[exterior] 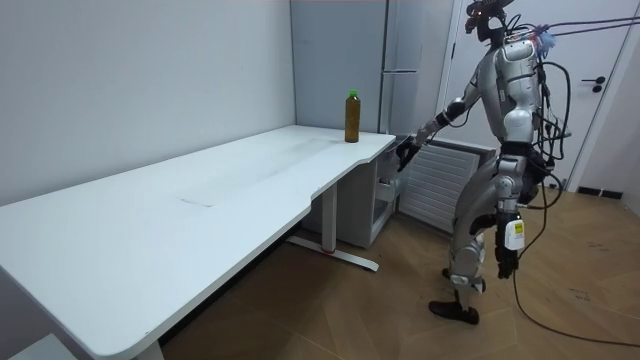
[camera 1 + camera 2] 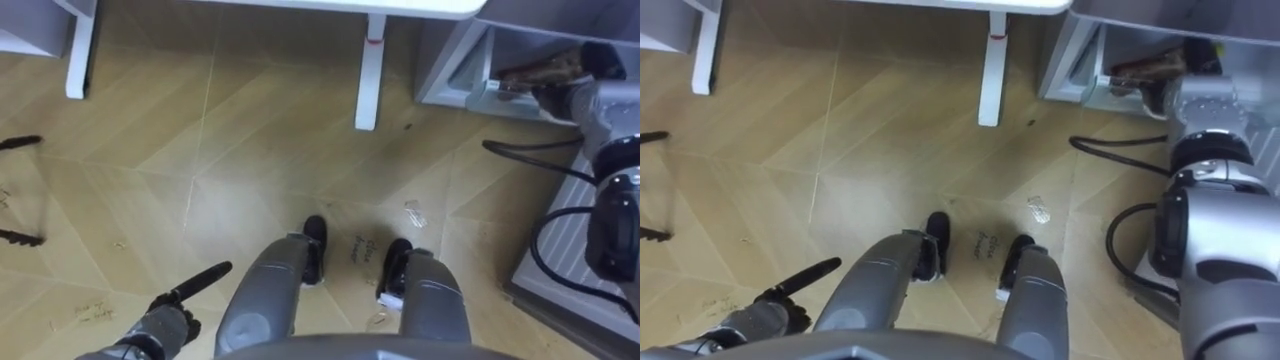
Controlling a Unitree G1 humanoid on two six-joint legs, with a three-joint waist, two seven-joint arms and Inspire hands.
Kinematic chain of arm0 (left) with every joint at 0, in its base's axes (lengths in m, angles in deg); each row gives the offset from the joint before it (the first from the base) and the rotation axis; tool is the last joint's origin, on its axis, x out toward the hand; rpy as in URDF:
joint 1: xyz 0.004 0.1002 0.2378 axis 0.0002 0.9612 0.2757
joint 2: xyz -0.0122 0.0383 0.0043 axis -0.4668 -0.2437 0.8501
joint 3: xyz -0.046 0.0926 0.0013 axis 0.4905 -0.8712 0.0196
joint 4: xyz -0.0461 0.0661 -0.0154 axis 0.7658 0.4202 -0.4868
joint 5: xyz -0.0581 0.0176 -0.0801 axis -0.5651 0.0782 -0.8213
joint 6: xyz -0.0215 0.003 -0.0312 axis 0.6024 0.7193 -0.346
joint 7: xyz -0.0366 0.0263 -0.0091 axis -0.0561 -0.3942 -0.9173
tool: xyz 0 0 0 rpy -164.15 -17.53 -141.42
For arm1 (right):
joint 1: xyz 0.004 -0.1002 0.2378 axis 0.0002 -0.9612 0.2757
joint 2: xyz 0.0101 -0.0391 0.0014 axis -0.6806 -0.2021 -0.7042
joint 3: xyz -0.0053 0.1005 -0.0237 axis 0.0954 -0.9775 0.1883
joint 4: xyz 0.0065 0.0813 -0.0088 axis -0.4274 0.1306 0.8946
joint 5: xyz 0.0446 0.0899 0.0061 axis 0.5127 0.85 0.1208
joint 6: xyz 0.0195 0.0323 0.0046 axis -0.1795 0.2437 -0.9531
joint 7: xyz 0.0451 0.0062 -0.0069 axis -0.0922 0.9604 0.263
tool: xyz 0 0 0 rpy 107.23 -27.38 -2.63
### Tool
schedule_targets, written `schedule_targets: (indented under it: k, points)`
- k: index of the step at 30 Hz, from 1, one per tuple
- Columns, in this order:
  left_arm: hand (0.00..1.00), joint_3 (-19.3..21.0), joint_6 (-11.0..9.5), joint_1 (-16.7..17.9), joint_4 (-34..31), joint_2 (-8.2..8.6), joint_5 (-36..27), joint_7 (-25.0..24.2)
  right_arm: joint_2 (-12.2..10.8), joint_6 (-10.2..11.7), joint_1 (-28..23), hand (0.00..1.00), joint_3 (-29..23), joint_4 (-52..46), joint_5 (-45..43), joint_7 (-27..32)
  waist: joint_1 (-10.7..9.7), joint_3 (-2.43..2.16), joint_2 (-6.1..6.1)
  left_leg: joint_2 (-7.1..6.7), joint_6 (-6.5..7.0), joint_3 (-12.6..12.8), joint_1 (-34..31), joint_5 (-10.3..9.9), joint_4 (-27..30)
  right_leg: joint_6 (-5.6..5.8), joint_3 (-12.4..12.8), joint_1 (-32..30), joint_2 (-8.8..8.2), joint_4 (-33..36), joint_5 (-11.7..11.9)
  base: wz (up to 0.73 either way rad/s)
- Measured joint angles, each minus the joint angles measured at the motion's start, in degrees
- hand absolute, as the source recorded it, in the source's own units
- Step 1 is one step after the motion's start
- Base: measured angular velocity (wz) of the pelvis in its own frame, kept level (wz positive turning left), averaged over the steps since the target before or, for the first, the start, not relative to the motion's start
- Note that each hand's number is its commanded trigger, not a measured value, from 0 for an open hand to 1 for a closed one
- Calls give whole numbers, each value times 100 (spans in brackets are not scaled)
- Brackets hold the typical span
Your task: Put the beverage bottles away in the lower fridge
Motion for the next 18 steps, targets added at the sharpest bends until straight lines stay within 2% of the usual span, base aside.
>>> schedule_targets:
  k: [7, 12, 14, 16, 17, 18]
  points:
    - [0, 27, 186, 55, -3, -150, 504, -232, -4, -258, -529, 0, 21, 83, -46, -702, -13, -8, 14, 5, -19, -141, 446, -11, -124, 2, -137, 579, 68, -245, 22, 5]
    - [0, 86, 215, 138, -1, -270, 870, -524, -30, -288, -999, 0, 175, 100, -189, -1315, -23, -18, -8, 69, -40, -150, 969, -24, -338, 6, -229, 1167, 167, -603, 95, -1]
    - [0, 313, 215, 199, -4, -268, 1052, -621, -69, -319, -1252, 0, 180, 187, -491, -1611, -34, -67, -22, 92, -49, -196, 1135, -29, -392, 1, -307, 1410, 209, -811, 153, 4]
    - [0, 508, 211, 344, -9, -282, 1352, -686, -110, -374, -1733, 0, 195, 201, -942, -1818, -31, -174, -100, 84, -56, -227, 1384, -33, -530, 29, -338, 1690, 234, -1011, 179, 8]
    - [0, 569, 208, 470, -11, -296, 1426, -747, -146, -374, -1932, 0, 237, 176, -1132, -1903, -28, -210, -129, 85, -60, -227, 1519, -36, -609, 43, -336, 1846, 258, -1133, 198, 0]
    - [0, 623, 210, 525, -30, -298, 1502, -763, -156, -372, -2025, 0, 264, 174, -1234, -1944, -50, -220, -143, 85, -62, -227, 1600, -37, -648, 48, -328, 1934, 271, -1195, 213, -6]
